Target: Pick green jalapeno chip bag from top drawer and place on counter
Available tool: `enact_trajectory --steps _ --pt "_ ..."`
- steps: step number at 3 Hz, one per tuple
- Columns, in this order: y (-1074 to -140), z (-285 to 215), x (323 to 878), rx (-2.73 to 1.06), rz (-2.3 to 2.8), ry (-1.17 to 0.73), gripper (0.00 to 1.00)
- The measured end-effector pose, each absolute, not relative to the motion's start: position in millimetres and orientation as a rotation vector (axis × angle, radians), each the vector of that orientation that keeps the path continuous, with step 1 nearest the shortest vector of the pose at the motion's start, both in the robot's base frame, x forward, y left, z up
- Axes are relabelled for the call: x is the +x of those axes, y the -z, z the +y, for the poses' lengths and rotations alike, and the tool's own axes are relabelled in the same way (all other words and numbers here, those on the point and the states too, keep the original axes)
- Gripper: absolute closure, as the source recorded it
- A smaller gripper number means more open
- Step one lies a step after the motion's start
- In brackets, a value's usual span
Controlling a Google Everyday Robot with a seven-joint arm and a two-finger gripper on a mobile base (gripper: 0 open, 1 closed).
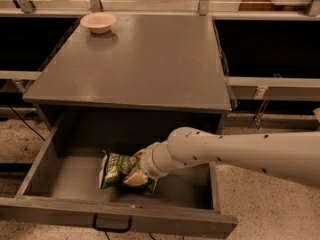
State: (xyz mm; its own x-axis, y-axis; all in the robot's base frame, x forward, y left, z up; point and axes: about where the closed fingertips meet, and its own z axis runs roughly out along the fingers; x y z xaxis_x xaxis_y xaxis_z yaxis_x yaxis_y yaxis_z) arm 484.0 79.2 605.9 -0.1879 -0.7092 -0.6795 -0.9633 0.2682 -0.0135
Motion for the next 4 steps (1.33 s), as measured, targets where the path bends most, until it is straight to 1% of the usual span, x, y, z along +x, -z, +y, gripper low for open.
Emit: enact_trajectory --steps 1,3,4 --pt "-633.7 77.4 478.0 -1.539 1.93 -0.537 1.0" --pt "-698.8 59.9 468.4 -1.58 1.899 -0.383 1.0" --pt "-744.3 25.9 476.6 -1.537 1.914 -0.244 1.0"
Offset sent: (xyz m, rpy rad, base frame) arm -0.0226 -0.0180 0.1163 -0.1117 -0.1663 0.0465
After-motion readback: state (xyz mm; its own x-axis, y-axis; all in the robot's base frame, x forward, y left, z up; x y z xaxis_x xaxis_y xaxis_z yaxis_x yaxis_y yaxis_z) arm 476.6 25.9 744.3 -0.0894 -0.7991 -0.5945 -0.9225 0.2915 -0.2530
